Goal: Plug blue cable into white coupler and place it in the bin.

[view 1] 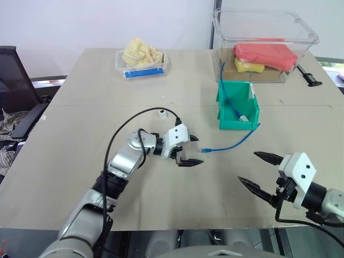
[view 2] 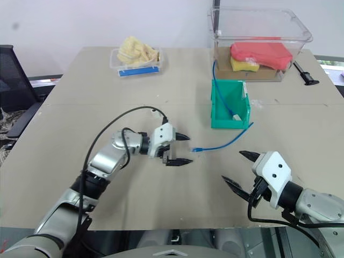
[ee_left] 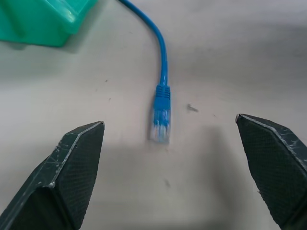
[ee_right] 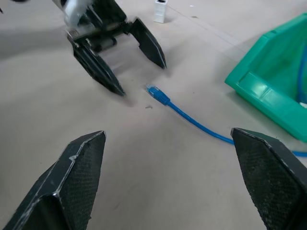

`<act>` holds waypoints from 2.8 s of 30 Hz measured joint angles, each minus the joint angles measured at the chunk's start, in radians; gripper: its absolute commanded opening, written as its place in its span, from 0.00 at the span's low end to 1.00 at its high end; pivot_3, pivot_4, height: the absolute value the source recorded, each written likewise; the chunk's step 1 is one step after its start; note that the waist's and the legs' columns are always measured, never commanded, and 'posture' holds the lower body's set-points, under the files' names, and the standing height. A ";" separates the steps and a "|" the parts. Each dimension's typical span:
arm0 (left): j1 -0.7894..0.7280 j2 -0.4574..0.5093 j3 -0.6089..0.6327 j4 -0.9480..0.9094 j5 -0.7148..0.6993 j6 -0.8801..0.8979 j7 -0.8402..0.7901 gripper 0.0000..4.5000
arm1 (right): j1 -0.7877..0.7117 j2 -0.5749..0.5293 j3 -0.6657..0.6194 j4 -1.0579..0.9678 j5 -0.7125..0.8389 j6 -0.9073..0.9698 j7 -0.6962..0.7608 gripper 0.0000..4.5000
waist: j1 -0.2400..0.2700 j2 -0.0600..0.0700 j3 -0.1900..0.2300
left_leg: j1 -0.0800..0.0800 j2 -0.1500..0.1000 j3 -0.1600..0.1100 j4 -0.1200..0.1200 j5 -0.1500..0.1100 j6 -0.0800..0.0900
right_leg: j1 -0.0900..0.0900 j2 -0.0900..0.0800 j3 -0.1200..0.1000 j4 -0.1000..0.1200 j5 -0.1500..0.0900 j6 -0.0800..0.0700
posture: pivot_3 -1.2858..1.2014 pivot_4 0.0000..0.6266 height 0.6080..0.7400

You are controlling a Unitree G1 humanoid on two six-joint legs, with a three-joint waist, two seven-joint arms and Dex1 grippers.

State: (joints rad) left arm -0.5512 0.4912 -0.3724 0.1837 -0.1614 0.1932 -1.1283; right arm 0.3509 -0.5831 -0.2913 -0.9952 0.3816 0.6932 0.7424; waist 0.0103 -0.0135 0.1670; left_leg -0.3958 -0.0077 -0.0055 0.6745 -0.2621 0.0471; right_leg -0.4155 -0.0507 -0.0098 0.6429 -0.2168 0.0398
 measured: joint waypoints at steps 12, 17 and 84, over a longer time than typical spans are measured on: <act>-0.073 -0.063 -0.024 0.158 0.081 -0.123 -0.047 0.00 | 0.077 -0.078 -0.005 -0.014 0.035 0.049 -0.078 0.92 | 0.004 -0.001 0.000 | -0.001 0.000 -0.001 0.000 0.000 0.000 | 0.000 0.000 -0.001 0.000 0.000 0.000 | 0.52 0.24 1.00; -0.014 -0.026 -0.020 0.060 0.065 -0.091 -0.087 0.00 | 0.092 -0.074 0.000 -0.009 0.051 0.095 -0.117 0.92 | 0.002 -0.001 -0.001 | -0.001 0.001 -0.002 0.000 0.000 0.000 | 0.000 0.000 -0.001 0.000 0.000 0.000 | 0.52 0.24 1.00; 0.081 0.120 0.447 -0.016 -0.204 0.101 0.208 0.64 | -0.207 0.040 0.121 0.200 1.156 -0.087 -0.967 0.00 | 0.004 -0.001 -0.001 | 0.000 0.005 -0.001 -0.001 0.000 0.000 | 0.000 0.004 -0.001 0.000 0.000 0.000 | 0.52 0.24 1.00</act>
State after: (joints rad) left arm -0.4706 0.6110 0.0748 0.1677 -0.3652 0.2941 -0.9204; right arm 0.1443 -0.5434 -0.1707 -0.7947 1.5381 0.6061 -0.2249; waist 0.0139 -0.0146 0.1664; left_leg -0.3959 -0.0028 -0.0070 0.6739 -0.2622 0.0475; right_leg -0.4154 -0.0469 -0.0113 0.6426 -0.2168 0.0397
